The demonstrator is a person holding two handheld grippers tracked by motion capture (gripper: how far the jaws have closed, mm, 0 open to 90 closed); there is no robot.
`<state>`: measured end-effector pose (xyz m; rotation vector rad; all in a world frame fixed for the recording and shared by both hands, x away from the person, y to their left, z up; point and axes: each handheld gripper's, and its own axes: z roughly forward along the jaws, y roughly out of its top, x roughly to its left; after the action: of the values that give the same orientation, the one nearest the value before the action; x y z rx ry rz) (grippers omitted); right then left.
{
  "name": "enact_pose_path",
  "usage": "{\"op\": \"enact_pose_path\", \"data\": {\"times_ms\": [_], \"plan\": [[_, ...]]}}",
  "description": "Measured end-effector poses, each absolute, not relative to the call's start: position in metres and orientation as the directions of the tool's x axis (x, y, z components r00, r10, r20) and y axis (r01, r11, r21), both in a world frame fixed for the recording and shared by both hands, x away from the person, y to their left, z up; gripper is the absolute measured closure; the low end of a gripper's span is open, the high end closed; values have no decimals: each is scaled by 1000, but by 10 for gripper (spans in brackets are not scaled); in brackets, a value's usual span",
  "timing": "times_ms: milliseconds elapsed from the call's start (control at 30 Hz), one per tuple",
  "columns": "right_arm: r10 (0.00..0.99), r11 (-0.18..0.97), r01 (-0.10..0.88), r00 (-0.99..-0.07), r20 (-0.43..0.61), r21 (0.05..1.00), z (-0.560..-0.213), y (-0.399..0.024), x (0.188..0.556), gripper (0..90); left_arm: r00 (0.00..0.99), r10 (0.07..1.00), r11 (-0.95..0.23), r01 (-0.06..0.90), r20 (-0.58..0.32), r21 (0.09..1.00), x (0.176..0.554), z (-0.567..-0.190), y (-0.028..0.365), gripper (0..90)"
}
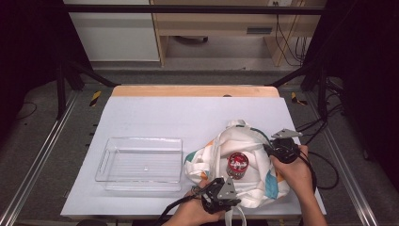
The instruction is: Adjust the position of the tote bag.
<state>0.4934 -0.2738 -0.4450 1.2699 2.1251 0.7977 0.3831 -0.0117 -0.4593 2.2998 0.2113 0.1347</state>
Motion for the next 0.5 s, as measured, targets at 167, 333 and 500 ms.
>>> {"op": "enact_pose_path", "data": {"times_ms": [167, 333, 500], "plan": [[899, 379, 566, -412, -147, 732, -434, -275, 485, 433, 980, 199, -654, 117, 21, 747, 382, -454, -9, 740], [904, 362, 556, -406, -135, 748, -418, -274, 479, 344, 978, 208, -637, 125, 13, 761, 382, -446, -7, 676], [894, 388, 527, -414, -171, 756, -403, -268, 476, 278, 971, 240, -601, 150, -2, 785, 384, -435, -2, 592]]}}
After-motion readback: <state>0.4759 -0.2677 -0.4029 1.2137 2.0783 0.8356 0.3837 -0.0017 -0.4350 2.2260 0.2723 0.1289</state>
